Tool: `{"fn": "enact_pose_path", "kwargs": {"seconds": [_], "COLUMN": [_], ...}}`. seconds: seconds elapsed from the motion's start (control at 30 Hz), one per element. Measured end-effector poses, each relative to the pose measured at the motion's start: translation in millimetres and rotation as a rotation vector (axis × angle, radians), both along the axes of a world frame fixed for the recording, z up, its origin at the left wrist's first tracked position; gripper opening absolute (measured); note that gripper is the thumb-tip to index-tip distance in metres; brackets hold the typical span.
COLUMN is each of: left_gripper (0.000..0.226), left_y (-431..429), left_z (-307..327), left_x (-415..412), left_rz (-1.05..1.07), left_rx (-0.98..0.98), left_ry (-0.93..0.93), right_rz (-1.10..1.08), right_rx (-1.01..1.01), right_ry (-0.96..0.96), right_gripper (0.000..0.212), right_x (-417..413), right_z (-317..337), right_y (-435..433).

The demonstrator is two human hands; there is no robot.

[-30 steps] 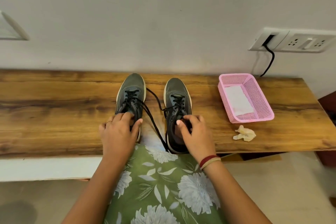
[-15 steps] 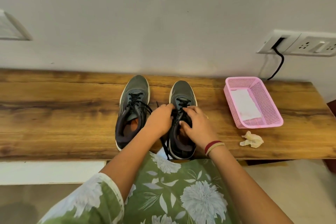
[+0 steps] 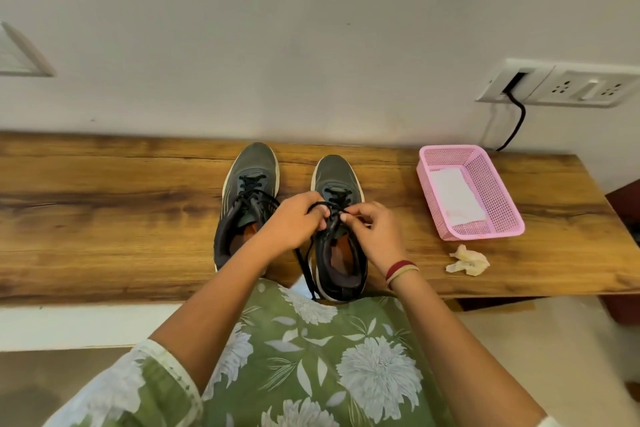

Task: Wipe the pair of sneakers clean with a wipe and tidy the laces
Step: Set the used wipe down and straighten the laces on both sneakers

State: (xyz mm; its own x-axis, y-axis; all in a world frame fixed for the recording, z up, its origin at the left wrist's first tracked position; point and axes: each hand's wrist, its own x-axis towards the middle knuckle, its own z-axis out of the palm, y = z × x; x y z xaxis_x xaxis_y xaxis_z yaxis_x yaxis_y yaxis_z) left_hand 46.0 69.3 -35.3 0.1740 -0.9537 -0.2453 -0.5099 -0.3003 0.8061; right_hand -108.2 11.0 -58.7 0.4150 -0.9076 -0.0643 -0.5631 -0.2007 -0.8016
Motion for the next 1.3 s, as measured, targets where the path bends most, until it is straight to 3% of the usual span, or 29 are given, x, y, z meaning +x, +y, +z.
{"fn": "enact_pose_path", "kwargs": {"seconds": [0.1, 0.17, 0.3, 0.4, 0.47, 0.6, 0.77, 0.93, 1.1, 1.2, 1.27, 1.3], "left_gripper": [0.025, 0.029, 0.029, 0.028, 0.027, 0.026, 0.016, 0.014, 0.013, 0.006, 0.02, 0.028], "left_y": [2, 3, 4, 7, 8, 7, 8, 9, 13, 13, 15, 16], "left_z": [13, 25, 47, 67, 82, 106, 136, 149, 168, 159, 129, 107], "left_x": [6, 7, 8, 3, -1, -9, -19, -14, -23, -13, 0, 5], "left_rz": [0.04, 0.072, 0.062, 0.068, 0.074, -0.037, -0.134, -0.099, -0.154, -0.071, 0.047, 0.09], "left_rx": [-0.035, -0.072, -0.14, -0.181, -0.22, -0.331, -0.404, -0.463, -0.573, -0.613, -0.547, -0.452], "left_ry": [0.038, 0.069, 0.085, 0.271, 0.347, 0.268, 0.277, 0.185, -0.096, 0.1, 0.35, 0.376], "right_rz": [-0.208, -0.244, -0.143, -0.077, 0.026, 0.176, 0.272, 0.303, 0.431, 0.332, 0.266, 0.252], "right_rx": [0.323, 0.436, 0.46, 0.513, 0.442, 0.296, 0.339, 0.287, 0.237, 0.2, 0.206, 0.218], "right_ry": [-0.343, -0.443, -0.48, -0.627, -0.621, -0.566, -0.815, -0.609, -0.211, -0.261, -0.365, -0.409], "right_gripper": [0.003, 0.006, 0.009, 0.015, 0.015, 0.021, 0.032, 0.025, 0.014, 0.019, 0.02, 0.02], "right_x": [-4, -8, -12, -15, -20, -20, -22, -30, -21, -17, -17, -17], "right_z": [5, 7, 23, 50, 68, 107, 146, 168, 171, 171, 173, 175], "right_y": [4, 9, 13, 13, 11, 12, 15, 11, 10, 8, 8, 8]}}
